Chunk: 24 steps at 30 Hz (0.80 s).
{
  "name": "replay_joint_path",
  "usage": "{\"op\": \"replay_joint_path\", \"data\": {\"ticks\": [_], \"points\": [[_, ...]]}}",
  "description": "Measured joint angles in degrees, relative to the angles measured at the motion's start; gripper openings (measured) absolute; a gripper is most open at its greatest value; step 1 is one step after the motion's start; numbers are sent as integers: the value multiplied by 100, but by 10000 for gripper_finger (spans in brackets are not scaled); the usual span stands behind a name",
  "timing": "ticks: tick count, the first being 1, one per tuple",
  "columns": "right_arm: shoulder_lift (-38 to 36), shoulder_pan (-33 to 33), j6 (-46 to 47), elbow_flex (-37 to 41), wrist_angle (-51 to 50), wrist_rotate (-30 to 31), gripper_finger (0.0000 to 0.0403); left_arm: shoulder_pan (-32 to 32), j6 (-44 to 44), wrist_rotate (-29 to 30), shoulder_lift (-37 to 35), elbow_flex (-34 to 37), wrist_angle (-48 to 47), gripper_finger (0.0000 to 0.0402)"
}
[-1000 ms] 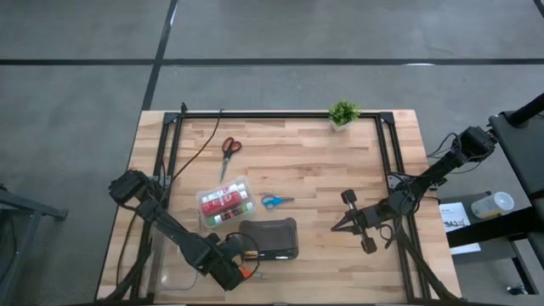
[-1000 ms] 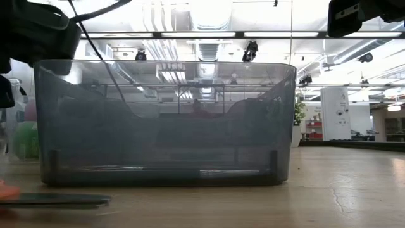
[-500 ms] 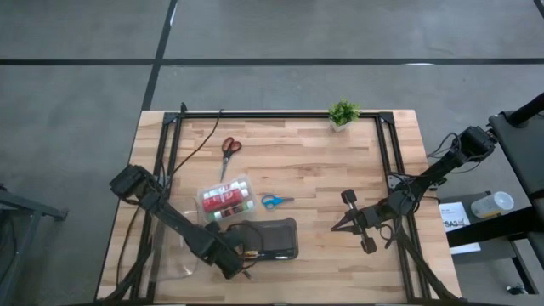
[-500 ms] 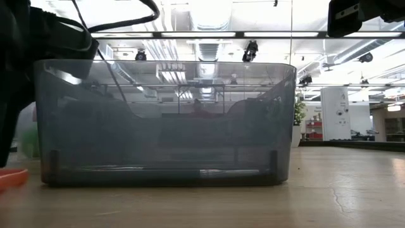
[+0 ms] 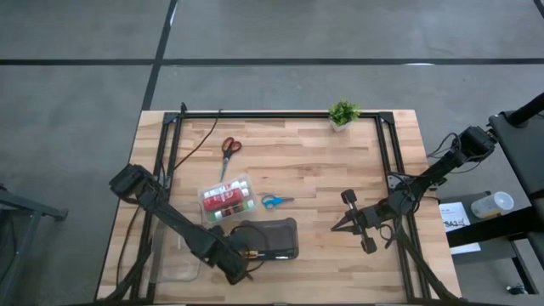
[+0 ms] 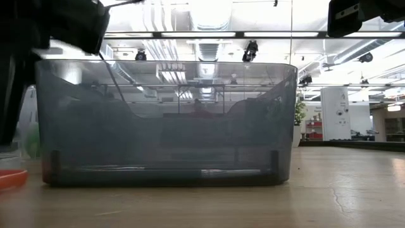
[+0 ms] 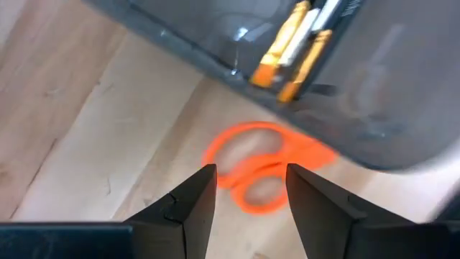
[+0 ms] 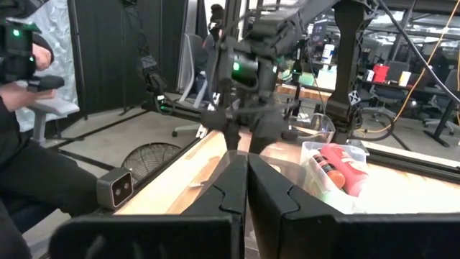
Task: Pick & Place Paint Supplies
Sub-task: Adjust the bins on the table
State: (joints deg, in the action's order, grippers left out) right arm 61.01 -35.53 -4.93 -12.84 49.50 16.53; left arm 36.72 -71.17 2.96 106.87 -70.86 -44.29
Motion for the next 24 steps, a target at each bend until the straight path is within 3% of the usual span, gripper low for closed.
{"op": "replay_joint_path", "data": {"ticks": [5, 11, 20, 24], "points": [[0, -2, 0, -2, 0, 0, 8, -13, 276, 141, -134, -536, -654, 177], [-1, -2, 0, -1, 0, 0, 8, -82, 1031, 1078, -506, -988, -1805, 177], [-2, -4, 0, -2, -1, 0, 8, -228, 1761, 2065, -1204, -627, -2504, 177], [-2, -4, 0, -2, 0, 0, 8, -502, 1803, 1971, -1477, -454, -2712, 177]]}}
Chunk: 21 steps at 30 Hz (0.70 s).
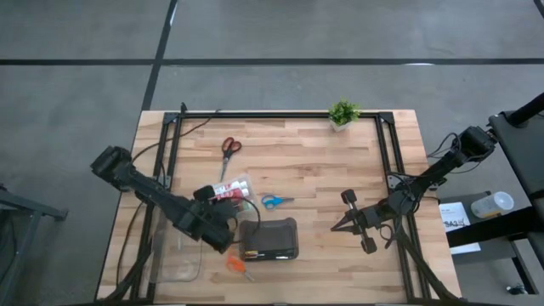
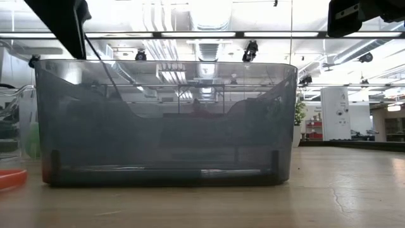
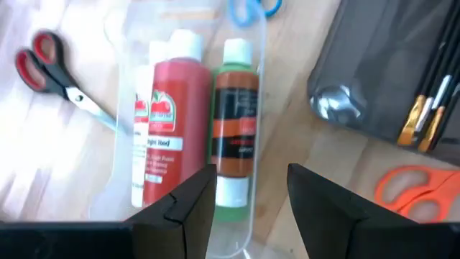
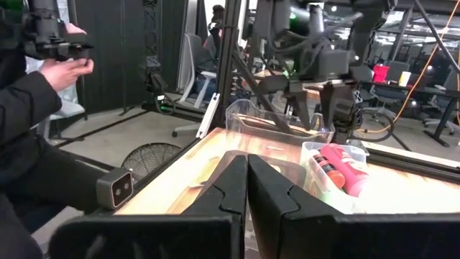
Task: Pick & Place Paint Supplies
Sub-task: Adjust the bins on the table
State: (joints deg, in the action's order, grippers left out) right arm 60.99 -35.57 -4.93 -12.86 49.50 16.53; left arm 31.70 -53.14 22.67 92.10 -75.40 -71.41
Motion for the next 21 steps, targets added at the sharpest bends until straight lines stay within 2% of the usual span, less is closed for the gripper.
{"op": "replay_joint_path", "data": {"ticks": [6, 9, 21], "points": [[0, -4, 0, 1, 0, 0, 8, -61, 117, -711, 17, 301, 323, 177], [0, -4, 0, 2, 0, 0, 8, -41, 131, -835, 115, 510, 771, 177], [0, -2, 0, 1, 1, 0, 8, -517, 397, -544, 173, 1138, 1292, 177]]}}
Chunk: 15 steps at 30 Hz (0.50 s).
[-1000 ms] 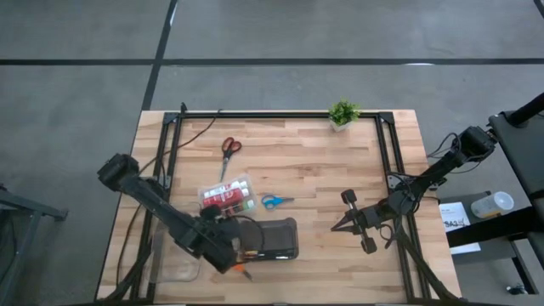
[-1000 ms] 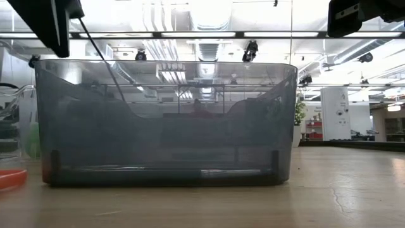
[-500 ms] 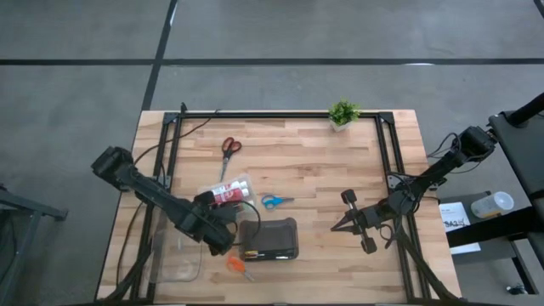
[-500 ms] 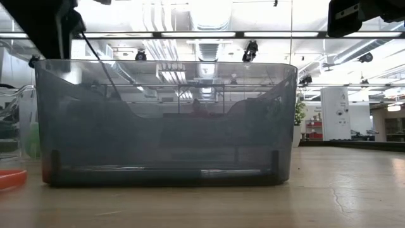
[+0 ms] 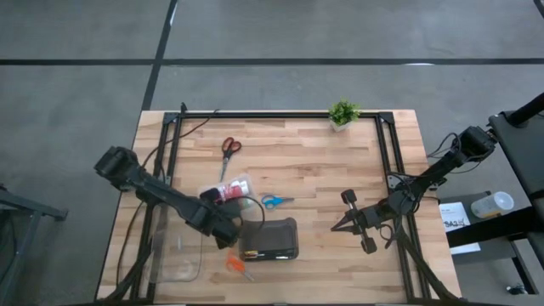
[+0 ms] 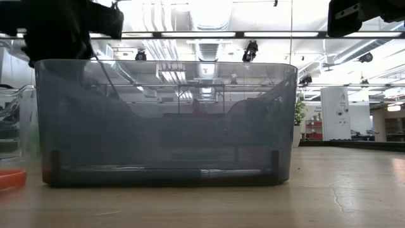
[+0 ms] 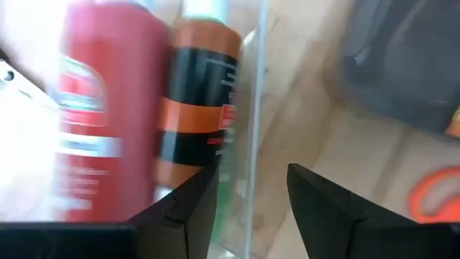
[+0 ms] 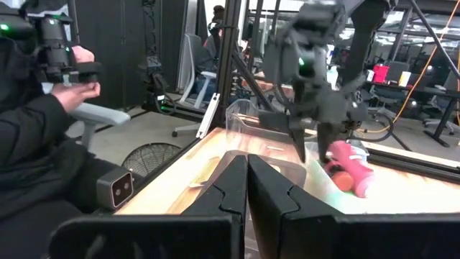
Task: Pick & Place Paint Supplies
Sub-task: Adjust the bins on the table
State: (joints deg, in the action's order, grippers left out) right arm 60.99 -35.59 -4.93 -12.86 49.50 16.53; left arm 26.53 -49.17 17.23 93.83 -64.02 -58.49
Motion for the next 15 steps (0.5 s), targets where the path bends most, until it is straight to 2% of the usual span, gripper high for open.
{"op": "replay_joint_path", "data": {"ticks": [8, 15], "points": [[0, 0, 0, -1, -1, 0, 8, -451, 280, -18, 14, 617, 415, 177], [1, 5, 0, -1, -1, 0, 8, -860, 934, 79, 12, 710, 418, 177]]}}
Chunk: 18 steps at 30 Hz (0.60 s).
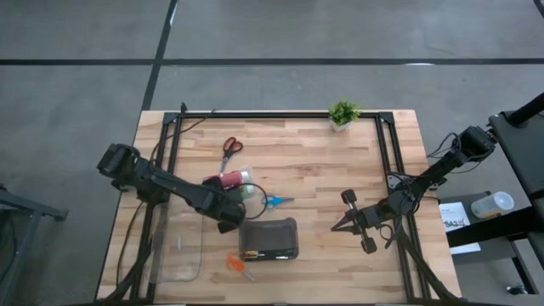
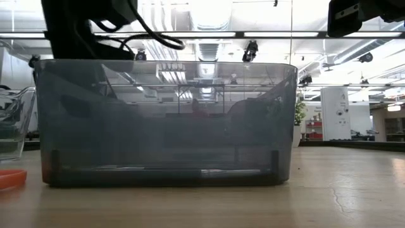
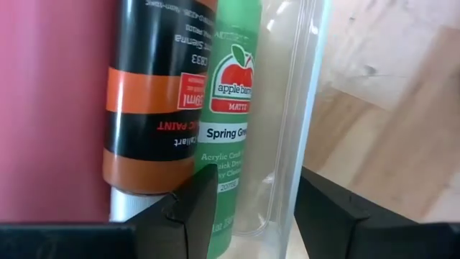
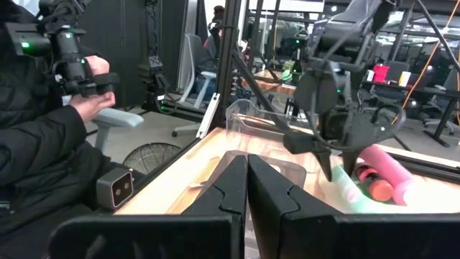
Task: Pick & Place Paint Supplies
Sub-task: Adjust the bins on the table
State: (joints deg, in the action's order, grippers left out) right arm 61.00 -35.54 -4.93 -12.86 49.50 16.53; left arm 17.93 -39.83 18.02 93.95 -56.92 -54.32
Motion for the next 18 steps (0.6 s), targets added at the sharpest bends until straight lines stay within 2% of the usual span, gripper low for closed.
{"op": "replay_joint_path", "data": {"ticks": [14, 18], "points": [[1, -1, 0, 0, 2, 0, 8, -1224, 1759, 45, 0, -1, 381, 177], [-1, -3, 0, 2, 0, 0, 8, -1557, 2125, 229, 0, -1, 438, 177]]}}
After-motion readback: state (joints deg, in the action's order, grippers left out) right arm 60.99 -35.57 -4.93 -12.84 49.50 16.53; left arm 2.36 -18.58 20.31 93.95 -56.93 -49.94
